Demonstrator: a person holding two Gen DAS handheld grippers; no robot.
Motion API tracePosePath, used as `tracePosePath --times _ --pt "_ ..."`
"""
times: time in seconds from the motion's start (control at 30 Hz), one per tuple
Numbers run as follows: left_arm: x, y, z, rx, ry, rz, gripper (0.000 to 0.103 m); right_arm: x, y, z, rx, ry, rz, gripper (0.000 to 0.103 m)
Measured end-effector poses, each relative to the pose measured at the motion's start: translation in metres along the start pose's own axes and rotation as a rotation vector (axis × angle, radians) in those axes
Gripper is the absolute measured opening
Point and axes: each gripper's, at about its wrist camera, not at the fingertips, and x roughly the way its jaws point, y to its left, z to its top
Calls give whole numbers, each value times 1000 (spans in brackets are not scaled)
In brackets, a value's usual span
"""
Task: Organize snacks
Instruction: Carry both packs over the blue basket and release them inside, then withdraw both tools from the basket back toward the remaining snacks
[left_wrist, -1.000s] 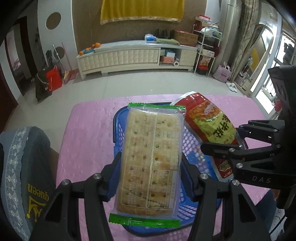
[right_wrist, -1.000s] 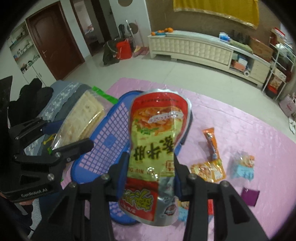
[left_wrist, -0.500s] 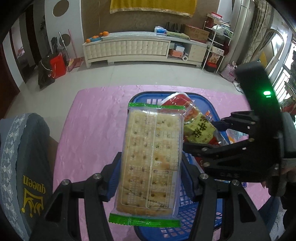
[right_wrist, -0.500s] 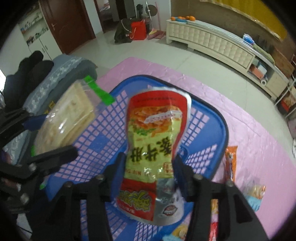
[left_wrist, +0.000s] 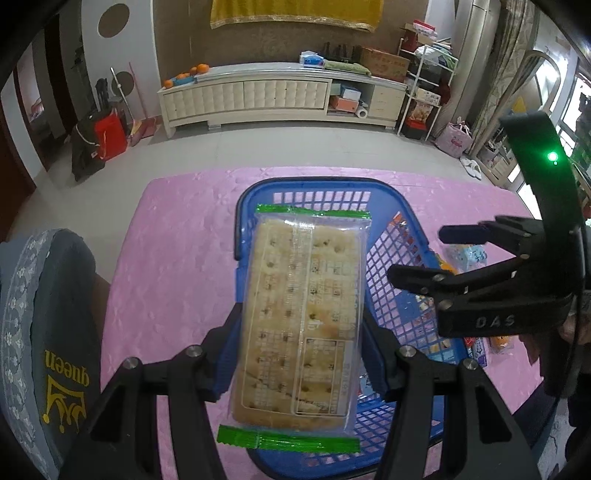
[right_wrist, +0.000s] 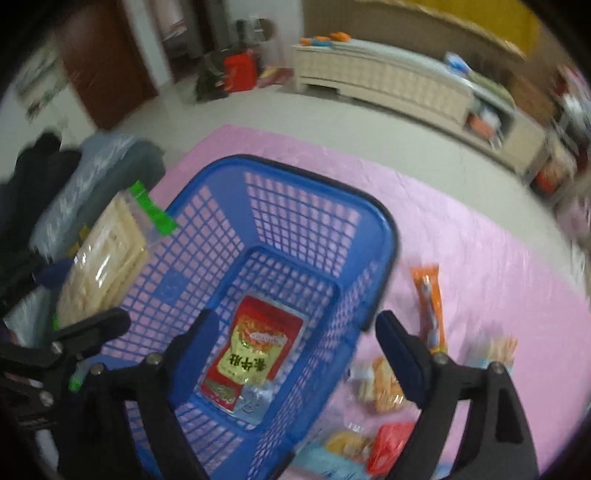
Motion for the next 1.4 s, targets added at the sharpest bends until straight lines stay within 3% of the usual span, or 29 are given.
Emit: tracePosePath --times 0.4,0.57,0.8,1.13,1.4 --pt "36 4 10 1 33 0 56 0 -36 -10 101 -39 -50 89" --pt "35 7 11 -5 7 22 64 -4 -39 -9 90 -103 -75 89" --pt "7 -8 3 3 -38 18 68 -22 -40 -21 91 -134 -58 89" --pt "-60 -61 -18 64 -150 -17 79 -101 -37 -60 68 -233 -59 89" --pt "-87 -105 -39 109 -177 -63 84 -145 -51 -103 89 -259 -125 89"
